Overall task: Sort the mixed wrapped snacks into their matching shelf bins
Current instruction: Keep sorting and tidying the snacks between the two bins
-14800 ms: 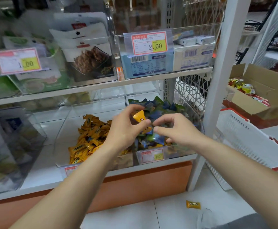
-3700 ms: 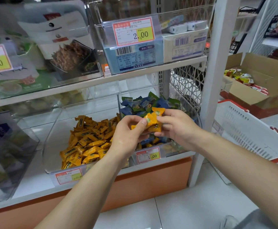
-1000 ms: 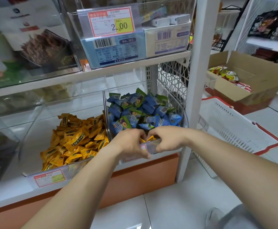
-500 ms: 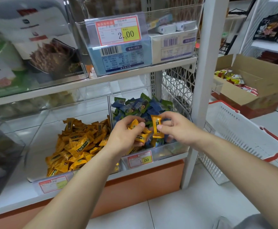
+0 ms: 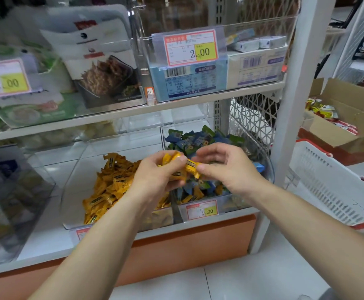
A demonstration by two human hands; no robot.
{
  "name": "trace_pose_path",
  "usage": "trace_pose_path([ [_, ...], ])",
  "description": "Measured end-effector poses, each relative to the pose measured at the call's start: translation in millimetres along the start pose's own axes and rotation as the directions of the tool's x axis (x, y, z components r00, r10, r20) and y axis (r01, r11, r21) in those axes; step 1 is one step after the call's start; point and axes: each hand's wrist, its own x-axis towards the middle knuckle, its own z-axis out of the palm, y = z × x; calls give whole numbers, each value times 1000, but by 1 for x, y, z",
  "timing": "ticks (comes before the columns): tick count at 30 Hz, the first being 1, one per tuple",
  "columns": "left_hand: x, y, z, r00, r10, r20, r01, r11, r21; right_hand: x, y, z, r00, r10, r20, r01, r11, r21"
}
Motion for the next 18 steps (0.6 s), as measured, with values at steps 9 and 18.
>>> trace_pose_path([
  [9, 12, -21, -112, 974, 212, -78, -65, 595, 801, 1, 29, 14, 970, 93, 227, 107, 670, -734],
  [18, 23, -23, -104, 979, 202, 22, -63, 197, 978, 12, 38, 14, 930, 273, 247, 44, 583, -811],
])
